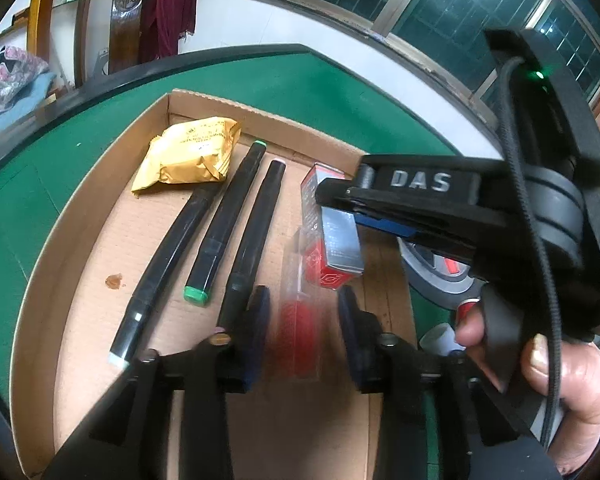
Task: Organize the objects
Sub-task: 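Carry the clear box and white box into the cardboard tray and open both tools, then grasp a white bottle with the left tool while the right tool grasps the white square charger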
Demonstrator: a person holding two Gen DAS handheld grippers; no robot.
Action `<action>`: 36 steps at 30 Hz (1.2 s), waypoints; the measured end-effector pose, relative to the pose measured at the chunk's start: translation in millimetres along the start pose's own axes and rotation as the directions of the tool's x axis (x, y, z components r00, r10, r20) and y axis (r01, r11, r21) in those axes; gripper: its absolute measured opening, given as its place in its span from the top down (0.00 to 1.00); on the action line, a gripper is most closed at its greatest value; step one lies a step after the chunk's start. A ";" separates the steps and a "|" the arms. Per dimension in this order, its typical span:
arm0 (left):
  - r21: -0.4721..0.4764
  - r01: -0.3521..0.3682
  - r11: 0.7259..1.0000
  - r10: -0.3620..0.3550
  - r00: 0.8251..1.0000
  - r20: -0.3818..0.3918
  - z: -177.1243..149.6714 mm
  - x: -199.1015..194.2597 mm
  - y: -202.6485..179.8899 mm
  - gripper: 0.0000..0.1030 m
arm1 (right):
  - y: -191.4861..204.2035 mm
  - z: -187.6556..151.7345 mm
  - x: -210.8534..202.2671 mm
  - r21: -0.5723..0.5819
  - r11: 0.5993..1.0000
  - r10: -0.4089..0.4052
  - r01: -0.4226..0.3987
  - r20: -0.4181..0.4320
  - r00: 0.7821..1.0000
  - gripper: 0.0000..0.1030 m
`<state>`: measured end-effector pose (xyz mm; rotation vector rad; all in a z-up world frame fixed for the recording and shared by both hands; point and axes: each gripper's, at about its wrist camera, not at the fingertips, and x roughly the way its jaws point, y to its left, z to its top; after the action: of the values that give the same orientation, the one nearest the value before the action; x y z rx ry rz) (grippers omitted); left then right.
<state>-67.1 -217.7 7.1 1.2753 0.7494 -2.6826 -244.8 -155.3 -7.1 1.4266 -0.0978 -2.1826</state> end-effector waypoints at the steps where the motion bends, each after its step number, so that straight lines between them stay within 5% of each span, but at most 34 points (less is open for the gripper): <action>1: -0.009 0.005 1.000 -0.005 1.000 0.015 -0.7 -5.1 1.3 0.61 | 0.6 -1.1 -3.8 -0.003 1.000 0.002 -0.002 0.007 1.000 0.68; 9: 0.020 -0.019 1.000 0.016 0.991 0.130 -11.9 -47.9 -5.2 0.59 | 1.8 -23.0 -49.9 -0.026 0.999 0.037 -0.035 0.077 0.996 0.66; 13: 0.090 -0.037 0.995 0.017 0.979 0.205 -26.3 -67.0 -18.6 0.58 | -7.0 -55.6 -93.8 -0.061 0.996 -0.057 0.071 0.196 0.979 0.66; 17: 0.186 -0.043 0.982 -0.006 0.966 0.258 -44.3 -79.5 -40.7 0.57 | -36.3 -87.3 -131.2 -0.014 0.997 -0.069 0.075 0.235 0.969 0.66; 22: 0.325 0.001 0.946 -0.079 0.971 0.225 -64.8 -84.9 -76.8 0.49 | -101.8 -127.2 -177.0 0.062 0.995 -0.096 0.082 0.281 0.955 0.66; 26: 0.401 0.022 0.916 -0.096 0.982 0.165 -79.9 -75.4 -103.3 0.49 | -145.6 -163.3 -198.6 0.098 0.995 -0.011 -0.018 0.283 0.959 0.62; 30: 0.421 0.016 0.907 -0.093 0.982 0.162 -96.6 -68.9 -120.5 0.49 | -165.8 -182.5 -196.9 0.157 0.986 -0.102 0.057 0.293 0.951 0.62; 36: 0.474 -0.058 0.879 -0.048 0.976 0.210 -118.1 -62.0 -134.3 0.49 | -135.8 -188.3 -195.1 0.067 0.943 -0.328 0.327 0.376 0.867 0.63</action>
<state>20.5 -53.9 43.4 1.0164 0.0469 -3.0483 -73.8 93.0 26.6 1.0542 0.0075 -2.7243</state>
